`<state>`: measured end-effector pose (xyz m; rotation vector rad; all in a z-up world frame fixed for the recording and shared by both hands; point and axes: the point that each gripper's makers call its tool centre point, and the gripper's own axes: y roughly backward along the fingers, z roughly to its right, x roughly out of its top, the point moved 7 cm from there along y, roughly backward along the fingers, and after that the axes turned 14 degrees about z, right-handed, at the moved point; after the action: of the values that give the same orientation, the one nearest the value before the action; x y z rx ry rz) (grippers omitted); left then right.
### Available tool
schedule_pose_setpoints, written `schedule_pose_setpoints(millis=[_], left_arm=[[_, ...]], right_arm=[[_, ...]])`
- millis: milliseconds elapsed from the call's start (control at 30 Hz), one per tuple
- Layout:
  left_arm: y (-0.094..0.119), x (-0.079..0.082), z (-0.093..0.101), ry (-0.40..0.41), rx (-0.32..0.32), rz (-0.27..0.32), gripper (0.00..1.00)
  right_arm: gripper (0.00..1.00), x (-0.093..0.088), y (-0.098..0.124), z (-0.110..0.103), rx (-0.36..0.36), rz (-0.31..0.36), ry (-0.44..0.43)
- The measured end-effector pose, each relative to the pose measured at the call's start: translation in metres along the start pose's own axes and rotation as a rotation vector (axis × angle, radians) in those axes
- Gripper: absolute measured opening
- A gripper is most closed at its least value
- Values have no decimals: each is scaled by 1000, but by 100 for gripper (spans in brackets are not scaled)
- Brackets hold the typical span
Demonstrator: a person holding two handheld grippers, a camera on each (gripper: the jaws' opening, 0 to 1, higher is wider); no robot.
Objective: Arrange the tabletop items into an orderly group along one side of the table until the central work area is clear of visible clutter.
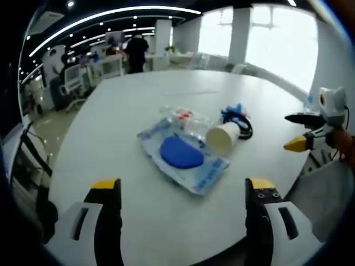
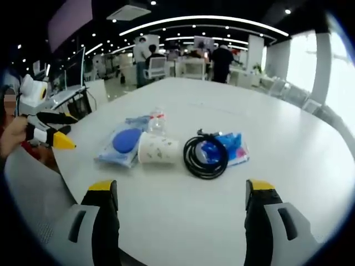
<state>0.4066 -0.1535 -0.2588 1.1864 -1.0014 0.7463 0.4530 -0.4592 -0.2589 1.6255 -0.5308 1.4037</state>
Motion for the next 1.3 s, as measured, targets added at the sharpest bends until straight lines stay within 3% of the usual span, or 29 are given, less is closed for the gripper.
schedule_pose_setpoints(millis=[133,267,367,467,1300], left_arm=[[1,0,0,-1,3,-1,88],[3,6,-3,-13,26,37,88],[2,8,-3,-16,21,58,90],[1,7,1,-17,2,50,91],[-2,4,8,-27,-45,18,93]], right_arm=[[95,-1,0,-1,7,-4,4],[95,-1,-1,-2,13,-5,13],[95,-2,-1,-3,15,-13,64],[95,-2,-2,-5,13,-13,107],[99,-10,-4,-11,68,-57,97]])
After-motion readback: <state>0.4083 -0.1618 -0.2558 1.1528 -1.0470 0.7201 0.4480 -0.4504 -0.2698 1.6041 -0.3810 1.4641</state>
